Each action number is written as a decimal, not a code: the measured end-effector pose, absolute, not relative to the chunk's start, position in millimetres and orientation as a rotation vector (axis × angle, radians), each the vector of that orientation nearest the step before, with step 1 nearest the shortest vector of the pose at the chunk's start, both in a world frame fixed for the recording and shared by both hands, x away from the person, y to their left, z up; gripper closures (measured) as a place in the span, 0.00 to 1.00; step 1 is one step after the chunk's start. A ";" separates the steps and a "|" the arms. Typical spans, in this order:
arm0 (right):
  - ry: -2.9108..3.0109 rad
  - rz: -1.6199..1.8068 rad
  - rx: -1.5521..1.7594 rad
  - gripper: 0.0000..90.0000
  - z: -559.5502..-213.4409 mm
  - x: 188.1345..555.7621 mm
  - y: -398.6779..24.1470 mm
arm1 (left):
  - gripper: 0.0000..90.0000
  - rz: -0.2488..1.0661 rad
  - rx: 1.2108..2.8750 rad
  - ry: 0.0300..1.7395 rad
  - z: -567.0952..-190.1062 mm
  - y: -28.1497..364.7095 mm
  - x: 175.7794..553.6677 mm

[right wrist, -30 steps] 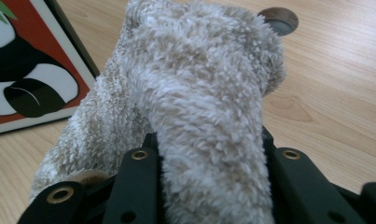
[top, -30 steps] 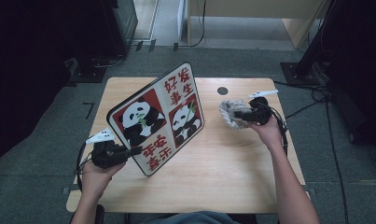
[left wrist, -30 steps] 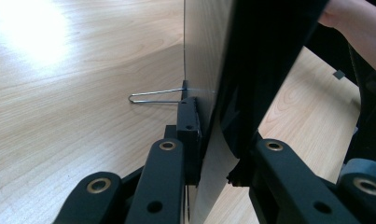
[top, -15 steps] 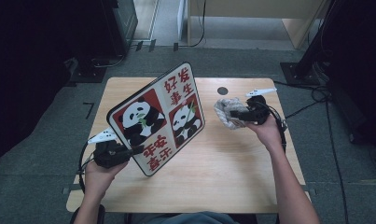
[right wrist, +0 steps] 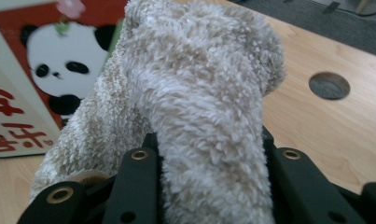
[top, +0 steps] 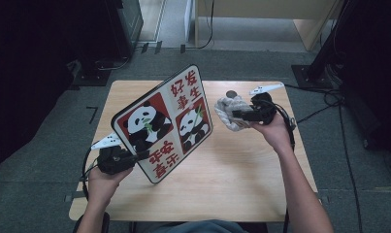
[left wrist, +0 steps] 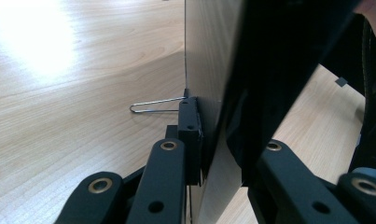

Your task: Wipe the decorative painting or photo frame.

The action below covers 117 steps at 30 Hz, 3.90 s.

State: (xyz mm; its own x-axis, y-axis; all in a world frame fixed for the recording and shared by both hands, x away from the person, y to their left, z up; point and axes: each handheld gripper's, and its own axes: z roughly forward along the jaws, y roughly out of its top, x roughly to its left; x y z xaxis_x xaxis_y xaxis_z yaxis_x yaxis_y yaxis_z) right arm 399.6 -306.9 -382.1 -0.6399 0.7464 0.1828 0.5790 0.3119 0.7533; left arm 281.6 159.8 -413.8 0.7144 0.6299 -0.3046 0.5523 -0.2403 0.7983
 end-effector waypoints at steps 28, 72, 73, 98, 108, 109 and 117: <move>2.472 1.390 0.905 0.72 -284.8 418.7 -255.9 | 0.89 0.094 1.919 0.903 -413.2 162.3 282.6; 2.417 1.478 0.907 0.72 -303.0 438.1 -229.6 | 0.89 0.076 1.940 0.876 -412.2 166.0 286.2; 2.416 1.486 0.908 0.72 -304.2 438.1 -230.0 | 0.89 0.076 1.941 0.876 -412.2 166.1 286.4; 2.426 1.547 0.916 0.72 -330.3 435.3 -238.4 | 0.89 0.062 1.942 0.885 -411.3 167.3 284.3; 2.446 1.520 0.913 0.72 -338.5 428.5 -239.7 | 0.89 0.060 1.943 0.880 -410.6 167.4 279.0; 2.445 1.520 0.911 0.72 -339.6 428.1 -240.0 | 0.89 0.061 1.944 0.878 -410.7 167.2 278.5; 2.456 1.496 0.918 0.72 -345.6 421.1 -240.9 | 0.89 0.050 1.944 0.871 -410.8 166.7 275.7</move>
State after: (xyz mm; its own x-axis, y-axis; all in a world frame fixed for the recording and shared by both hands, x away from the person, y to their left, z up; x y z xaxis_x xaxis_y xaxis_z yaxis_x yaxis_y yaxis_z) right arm 421.1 -240.9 -345.6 -0.8084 0.5536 0.2003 0.4320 0.3267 0.8406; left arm 275.7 166.7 -410.8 0.7436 0.5907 -0.3133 0.5509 -0.2758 0.7877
